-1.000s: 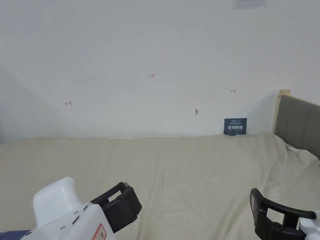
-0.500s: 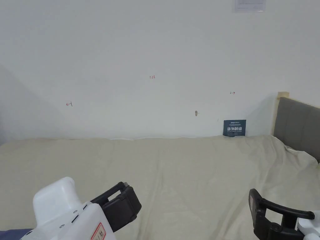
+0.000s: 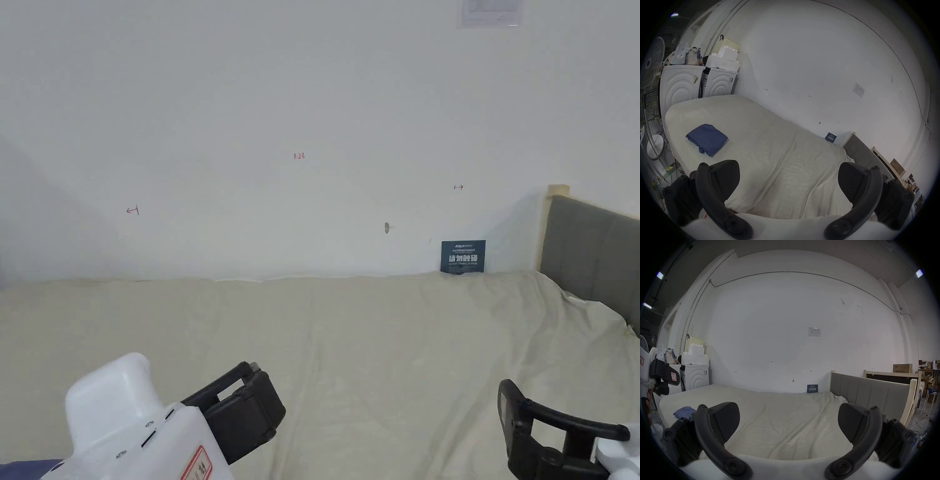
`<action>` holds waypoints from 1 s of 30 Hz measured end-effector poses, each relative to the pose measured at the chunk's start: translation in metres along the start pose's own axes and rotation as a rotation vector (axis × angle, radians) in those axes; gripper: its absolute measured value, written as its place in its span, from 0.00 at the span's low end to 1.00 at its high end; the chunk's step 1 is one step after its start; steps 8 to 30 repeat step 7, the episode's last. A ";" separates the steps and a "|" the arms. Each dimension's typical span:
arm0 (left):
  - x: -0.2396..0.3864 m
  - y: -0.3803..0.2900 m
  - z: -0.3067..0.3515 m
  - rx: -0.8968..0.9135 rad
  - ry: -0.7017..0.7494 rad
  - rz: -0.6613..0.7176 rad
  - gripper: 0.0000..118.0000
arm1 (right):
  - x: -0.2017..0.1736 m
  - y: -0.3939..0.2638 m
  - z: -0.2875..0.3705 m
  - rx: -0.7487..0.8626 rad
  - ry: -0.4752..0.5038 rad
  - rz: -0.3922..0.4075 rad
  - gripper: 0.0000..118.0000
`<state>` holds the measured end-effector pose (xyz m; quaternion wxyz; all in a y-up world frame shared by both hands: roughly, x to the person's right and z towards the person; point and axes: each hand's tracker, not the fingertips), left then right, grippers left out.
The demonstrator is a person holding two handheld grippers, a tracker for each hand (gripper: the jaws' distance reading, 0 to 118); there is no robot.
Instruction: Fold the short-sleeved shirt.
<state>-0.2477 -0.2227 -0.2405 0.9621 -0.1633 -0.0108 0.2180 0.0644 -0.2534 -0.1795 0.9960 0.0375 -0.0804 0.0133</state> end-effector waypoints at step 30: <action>0.003 -0.003 0.000 -0.015 0.005 -0.022 1.00 | -0.001 -0.001 0.001 -0.005 0.004 0.003 1.00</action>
